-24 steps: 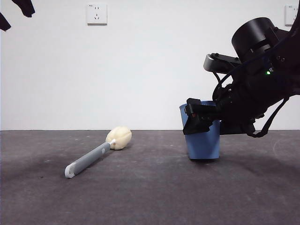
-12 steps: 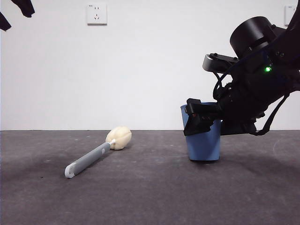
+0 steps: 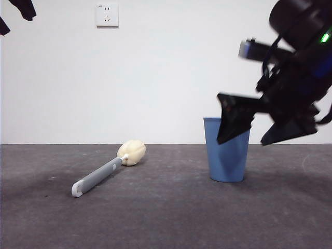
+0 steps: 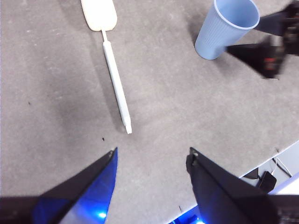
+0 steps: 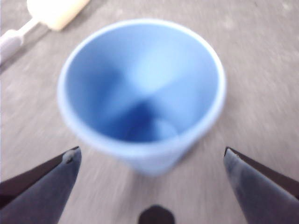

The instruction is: Pick up the cup brush,pick up the cup,insert the brush into the cup,clean the cup,put the cup brush back,put the cup back to the fixed position on the table

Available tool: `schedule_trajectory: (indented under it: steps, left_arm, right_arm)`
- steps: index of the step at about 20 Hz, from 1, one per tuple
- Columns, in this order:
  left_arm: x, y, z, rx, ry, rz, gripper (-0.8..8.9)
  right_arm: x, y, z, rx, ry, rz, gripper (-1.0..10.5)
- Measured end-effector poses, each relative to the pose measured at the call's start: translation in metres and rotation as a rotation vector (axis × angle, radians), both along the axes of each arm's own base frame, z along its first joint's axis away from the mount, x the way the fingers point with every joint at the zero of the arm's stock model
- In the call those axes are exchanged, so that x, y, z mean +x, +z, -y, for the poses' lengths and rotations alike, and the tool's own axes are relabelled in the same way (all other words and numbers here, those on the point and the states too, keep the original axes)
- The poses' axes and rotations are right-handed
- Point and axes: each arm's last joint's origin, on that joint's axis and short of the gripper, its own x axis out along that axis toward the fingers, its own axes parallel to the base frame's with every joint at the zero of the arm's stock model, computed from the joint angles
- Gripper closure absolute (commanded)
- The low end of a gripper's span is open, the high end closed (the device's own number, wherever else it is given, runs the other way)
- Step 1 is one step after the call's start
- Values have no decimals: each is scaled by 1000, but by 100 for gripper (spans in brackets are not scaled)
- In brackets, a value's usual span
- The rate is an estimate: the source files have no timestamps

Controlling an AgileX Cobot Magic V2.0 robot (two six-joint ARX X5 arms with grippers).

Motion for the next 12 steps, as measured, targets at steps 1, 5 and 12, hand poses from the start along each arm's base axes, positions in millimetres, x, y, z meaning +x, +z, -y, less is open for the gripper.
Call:
schedule_trajectory:
  steps: [1,5,12]
  left_arm:
    - [0,0,0,2,0,-4,563]
    - [-1,-1,0,5,-3,-7,563]
    - [-5,-4,-1,22,-70,-57,810]
  right_arm:
    - [-9,9,2,7,-2,-16,440]
    - [-60,43,10,25,44,-110,445]
    - [-133,71,28,86,187,-297,783]
